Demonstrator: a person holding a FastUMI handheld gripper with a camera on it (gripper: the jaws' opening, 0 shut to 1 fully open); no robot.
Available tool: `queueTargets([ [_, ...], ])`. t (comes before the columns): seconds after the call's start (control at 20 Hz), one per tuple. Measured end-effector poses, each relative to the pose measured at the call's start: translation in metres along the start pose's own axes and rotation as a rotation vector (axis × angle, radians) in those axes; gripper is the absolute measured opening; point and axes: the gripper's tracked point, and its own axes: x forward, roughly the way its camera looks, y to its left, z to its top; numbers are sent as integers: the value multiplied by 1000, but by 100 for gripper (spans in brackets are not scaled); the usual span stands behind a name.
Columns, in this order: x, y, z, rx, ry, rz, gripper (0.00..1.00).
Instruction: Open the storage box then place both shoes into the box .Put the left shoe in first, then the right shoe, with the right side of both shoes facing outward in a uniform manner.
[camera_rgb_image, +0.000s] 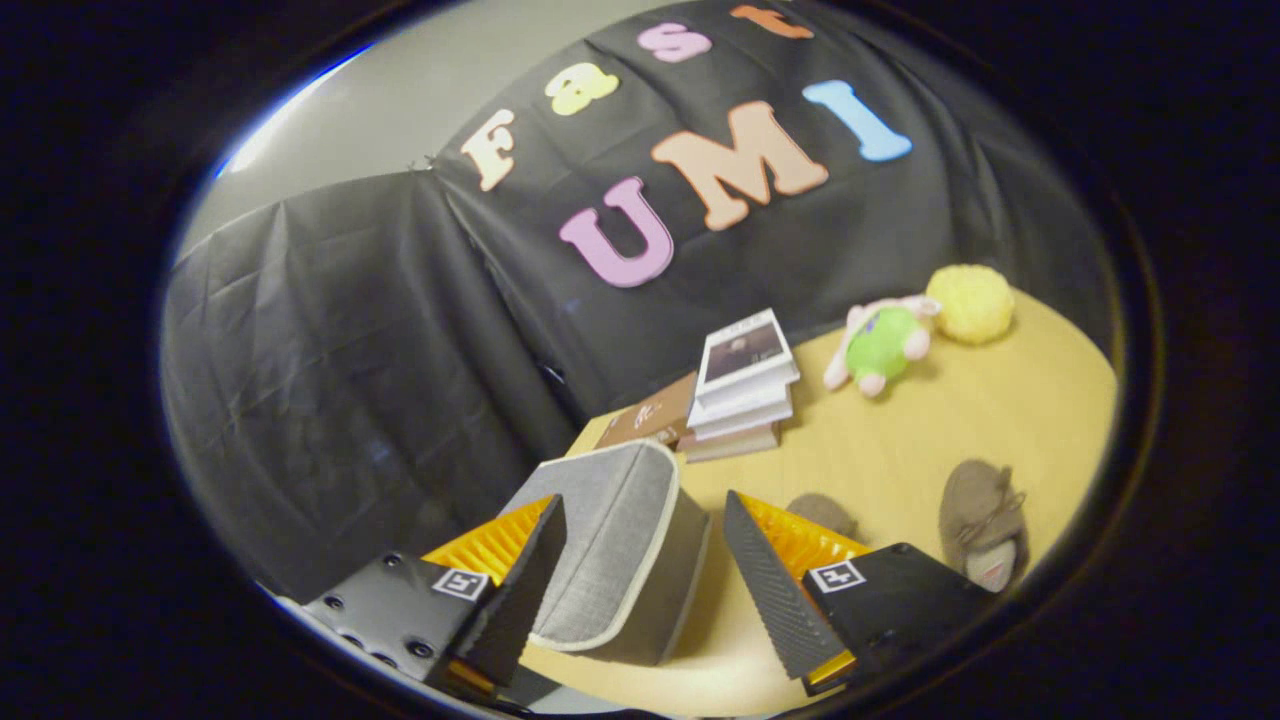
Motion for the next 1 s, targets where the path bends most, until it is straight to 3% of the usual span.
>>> queueTargets([
  [0.2, 16, -13, -38, 146, 105, 10, 98],
  [0.55, 29, 5, -92, 590, 311, 173, 99],
  [0.8, 37, 17, -105, 763, 367, 256, 65],
  [0.95, 31, 32, -105, 786, 392, 321, 45],
  [1.0, 32, 27, -104, 781, 378, 298, 38],
])
